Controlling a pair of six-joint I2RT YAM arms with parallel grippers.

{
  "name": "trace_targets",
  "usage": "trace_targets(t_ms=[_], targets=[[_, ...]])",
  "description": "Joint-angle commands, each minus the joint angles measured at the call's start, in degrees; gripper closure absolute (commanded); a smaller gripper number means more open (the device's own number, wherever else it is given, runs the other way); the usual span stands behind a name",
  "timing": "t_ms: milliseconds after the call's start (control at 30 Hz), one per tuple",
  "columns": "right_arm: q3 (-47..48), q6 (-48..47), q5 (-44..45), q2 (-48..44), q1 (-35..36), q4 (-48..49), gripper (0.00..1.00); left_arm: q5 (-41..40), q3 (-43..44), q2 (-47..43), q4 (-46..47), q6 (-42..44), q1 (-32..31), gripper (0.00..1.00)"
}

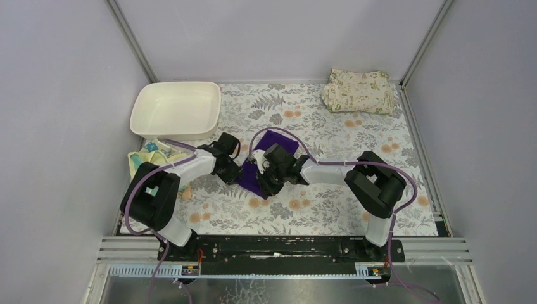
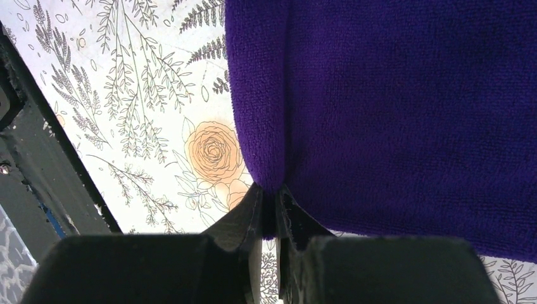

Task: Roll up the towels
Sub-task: Roll the towel at the center of the board.

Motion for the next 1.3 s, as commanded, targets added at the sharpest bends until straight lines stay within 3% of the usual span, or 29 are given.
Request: trace_targets(t_ms=[0, 100, 267, 367, 500, 633, 767, 1067, 1267], targets=[[-1.1, 1.0, -2.1, -2.6, 0.0, -0.8, 0.92, -7.5, -0.5, 3.2, -2.0, 1.1, 0.1, 0.80], [-1.6, 1.9, -3.2, -2.8, -0.2, -0.1, 0.92, -8.6, 0.6, 2.8, -3.9, 1.9, 0.1, 0.88], [-2.7, 4.8, -7.2, -2.9, -2.2, 1.9, 0.93, -10.0, 2.6, 2.6, -6.1, 4.1, 0.2, 0.87], [-2.9, 6.8, -10.7, -2.2, -4.0, 2.9, 0.93, -9.9, 3.0, 2.1, -6.2, 5.2, 0.5, 0.77], [-3.7, 10.2, -16.9, -1.0, -7.0, 5.7, 0.93, -8.7, 2.7, -0.5, -5.7, 7.0, 1.4, 0.53], [-3.7, 12.7, -21.3, 0.7, -8.2, 7.9, 0.93, -5.6, -0.9, -5.9, -3.1, 7.4, 2.6, 0.33], [-4.2, 16.7, -25.1, 2.8, -9.9, 10.8, 0.93, -2.8, -5.9, -12.8, -1.2, 7.8, 4.2, 0.18], [-3.7, 21.0, -29.1, 8.5, -12.7, 11.7, 0.93, 2.6, -14.1, -27.0, 0.6, 9.5, 5.6, 0.08], [-3.2, 21.8, -29.5, 9.9, -13.5, 10.8, 0.92, 8.7, -18.3, -30.1, 5.5, 9.6, 5.7, 0.06]])
